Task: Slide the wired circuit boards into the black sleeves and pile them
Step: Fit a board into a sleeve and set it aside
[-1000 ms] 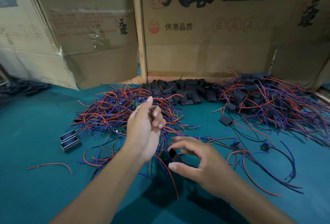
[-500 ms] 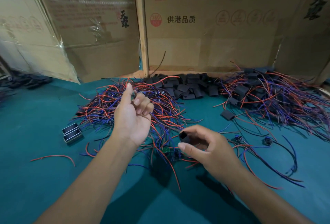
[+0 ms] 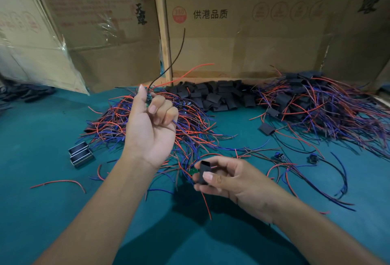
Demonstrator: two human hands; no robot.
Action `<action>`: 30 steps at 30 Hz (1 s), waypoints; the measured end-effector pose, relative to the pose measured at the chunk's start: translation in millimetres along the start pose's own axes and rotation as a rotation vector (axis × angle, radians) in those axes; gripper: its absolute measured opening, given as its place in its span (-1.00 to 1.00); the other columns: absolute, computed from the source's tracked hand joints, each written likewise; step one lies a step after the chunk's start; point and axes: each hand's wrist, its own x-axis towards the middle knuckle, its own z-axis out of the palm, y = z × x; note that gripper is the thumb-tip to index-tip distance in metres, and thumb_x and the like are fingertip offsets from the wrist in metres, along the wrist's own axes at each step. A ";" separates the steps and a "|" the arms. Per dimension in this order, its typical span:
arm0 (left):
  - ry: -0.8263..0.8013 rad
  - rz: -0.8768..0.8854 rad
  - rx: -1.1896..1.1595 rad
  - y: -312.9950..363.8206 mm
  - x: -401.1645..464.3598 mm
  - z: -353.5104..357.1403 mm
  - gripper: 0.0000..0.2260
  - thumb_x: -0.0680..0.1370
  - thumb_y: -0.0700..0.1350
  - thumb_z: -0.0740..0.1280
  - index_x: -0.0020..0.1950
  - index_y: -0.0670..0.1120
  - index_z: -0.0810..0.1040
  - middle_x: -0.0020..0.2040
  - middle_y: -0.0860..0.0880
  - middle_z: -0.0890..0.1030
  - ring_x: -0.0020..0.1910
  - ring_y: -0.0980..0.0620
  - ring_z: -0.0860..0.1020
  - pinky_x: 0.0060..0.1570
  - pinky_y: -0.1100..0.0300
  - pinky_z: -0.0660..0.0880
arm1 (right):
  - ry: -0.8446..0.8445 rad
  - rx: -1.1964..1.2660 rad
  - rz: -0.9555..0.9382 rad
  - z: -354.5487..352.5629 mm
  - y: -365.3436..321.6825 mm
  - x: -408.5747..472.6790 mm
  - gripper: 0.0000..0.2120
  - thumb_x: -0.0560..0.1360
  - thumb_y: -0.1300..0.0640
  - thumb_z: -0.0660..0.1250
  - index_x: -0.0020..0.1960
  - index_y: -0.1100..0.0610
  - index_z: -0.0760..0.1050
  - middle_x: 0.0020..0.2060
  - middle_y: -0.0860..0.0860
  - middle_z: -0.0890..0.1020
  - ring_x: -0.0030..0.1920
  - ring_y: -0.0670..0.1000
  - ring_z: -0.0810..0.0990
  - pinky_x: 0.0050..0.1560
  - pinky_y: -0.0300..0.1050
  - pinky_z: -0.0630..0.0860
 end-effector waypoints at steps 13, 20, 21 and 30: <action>0.043 -0.073 -0.033 -8.4 -0.7 -3.4 -0.56 0.69 -0.01 0.14 -0.39 -0.07 0.27 -0.46 0.07 0.22 -0.53 0.11 0.12 -0.52 0.28 0.16 | -0.026 -0.094 -0.097 1.8 -1.3 -0.5 -0.64 0.41 0.24 0.43 0.20 0.25 0.56 0.07 0.16 0.65 0.04 0.15 0.66 0.05 -0.13 0.58; 0.080 -0.058 -0.025 -5.1 3.1 -7.9 -0.59 0.70 -0.02 0.14 -0.34 -0.05 0.23 -0.47 0.07 0.22 -0.54 0.11 0.11 -0.52 0.28 0.14 | -0.051 -0.068 -0.103 -0.1 -2.2 -0.4 -0.64 0.43 0.23 0.43 0.21 0.25 0.56 0.07 0.17 0.64 0.03 0.15 0.65 0.08 -0.09 0.57; 0.083 -0.062 -0.038 -4.9 3.3 -8.3 -0.59 0.70 -0.02 0.14 -0.35 -0.05 0.23 -0.47 0.07 0.22 -0.54 0.12 0.11 -0.52 0.29 0.14 | -0.045 -0.071 -0.101 -0.3 -2.3 -0.2 -0.64 0.42 0.23 0.43 0.21 0.26 0.56 0.07 0.17 0.64 0.03 0.15 0.66 0.08 -0.10 0.58; 0.083 -0.087 -0.132 -4.5 1.6 -7.4 -0.61 0.69 -0.05 0.17 -0.34 -0.05 0.24 -0.46 0.06 0.22 -0.54 0.11 0.14 -0.51 0.28 0.16 | 0.013 -0.095 -0.091 -0.8 -1.0 0.5 -0.64 0.38 0.24 0.44 0.17 0.28 0.56 0.00 0.15 0.67 -0.05 0.10 0.68 0.00 -0.15 0.60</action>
